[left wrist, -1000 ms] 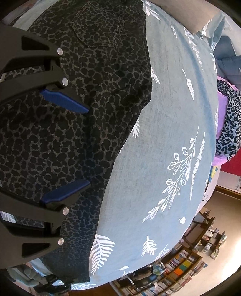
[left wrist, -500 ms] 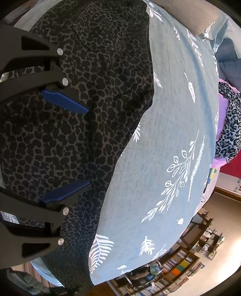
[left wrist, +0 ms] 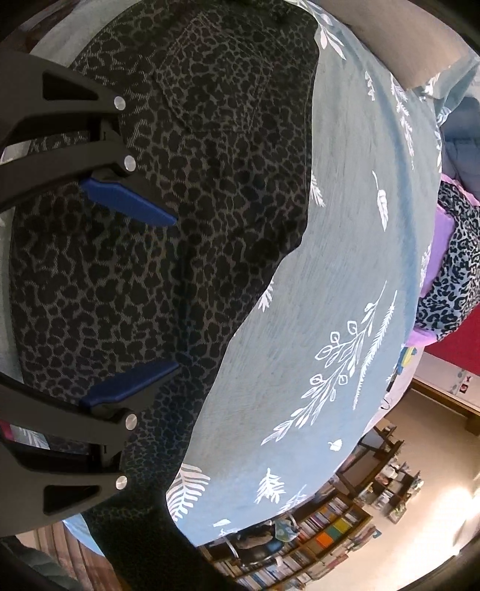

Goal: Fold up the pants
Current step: 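Lift the leg end with the right gripper and fold it over the pants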

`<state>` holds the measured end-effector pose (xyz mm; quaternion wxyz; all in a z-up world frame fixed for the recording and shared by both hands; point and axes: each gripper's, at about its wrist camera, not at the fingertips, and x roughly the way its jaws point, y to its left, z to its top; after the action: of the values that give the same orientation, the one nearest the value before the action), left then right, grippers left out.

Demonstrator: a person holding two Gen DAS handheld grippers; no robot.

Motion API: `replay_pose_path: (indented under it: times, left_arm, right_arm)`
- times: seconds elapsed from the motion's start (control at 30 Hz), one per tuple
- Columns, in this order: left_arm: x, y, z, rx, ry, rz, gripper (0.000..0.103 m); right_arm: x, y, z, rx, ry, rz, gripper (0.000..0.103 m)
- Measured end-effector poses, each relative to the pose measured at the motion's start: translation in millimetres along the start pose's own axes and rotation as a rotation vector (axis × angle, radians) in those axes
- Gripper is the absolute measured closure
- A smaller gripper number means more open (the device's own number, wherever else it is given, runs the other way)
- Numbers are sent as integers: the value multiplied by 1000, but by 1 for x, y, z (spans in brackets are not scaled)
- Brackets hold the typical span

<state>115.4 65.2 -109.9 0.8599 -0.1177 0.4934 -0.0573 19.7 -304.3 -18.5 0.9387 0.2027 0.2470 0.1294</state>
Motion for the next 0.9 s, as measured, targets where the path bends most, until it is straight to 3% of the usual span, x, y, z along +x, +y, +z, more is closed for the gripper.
replay_pose_path:
  times: [0.17,0.3,0.4,0.53,0.63,0.7,0.9]
  left_arm:
    - [-8,22,-3,-36,-17,-23,29]
    - [-7,39,-6,-68,-12,-28,29]
    - [-7,45,-10,-82,-6,-42,29]
    - [-12,46,-14,-72,-5,-64,29]
    - [-11,41,-15,-67,9,-92,29]
    - [-9,34,-15,-63,22,-115,29]
    - [3,12,-15,-50,105,-225,29]
  right_arm:
    - [43,49,-37,-99,145,51,91]
    - [89,73,-91,-202,301,17,91]
    - [111,81,-122,-243,384,-1,91]
    - [118,75,-140,-253,432,-2,88]
    - [116,72,-139,-226,448,23,76]
    - [111,70,-137,-208,453,56,56]
    - [99,77,-137,-212,464,123,52]
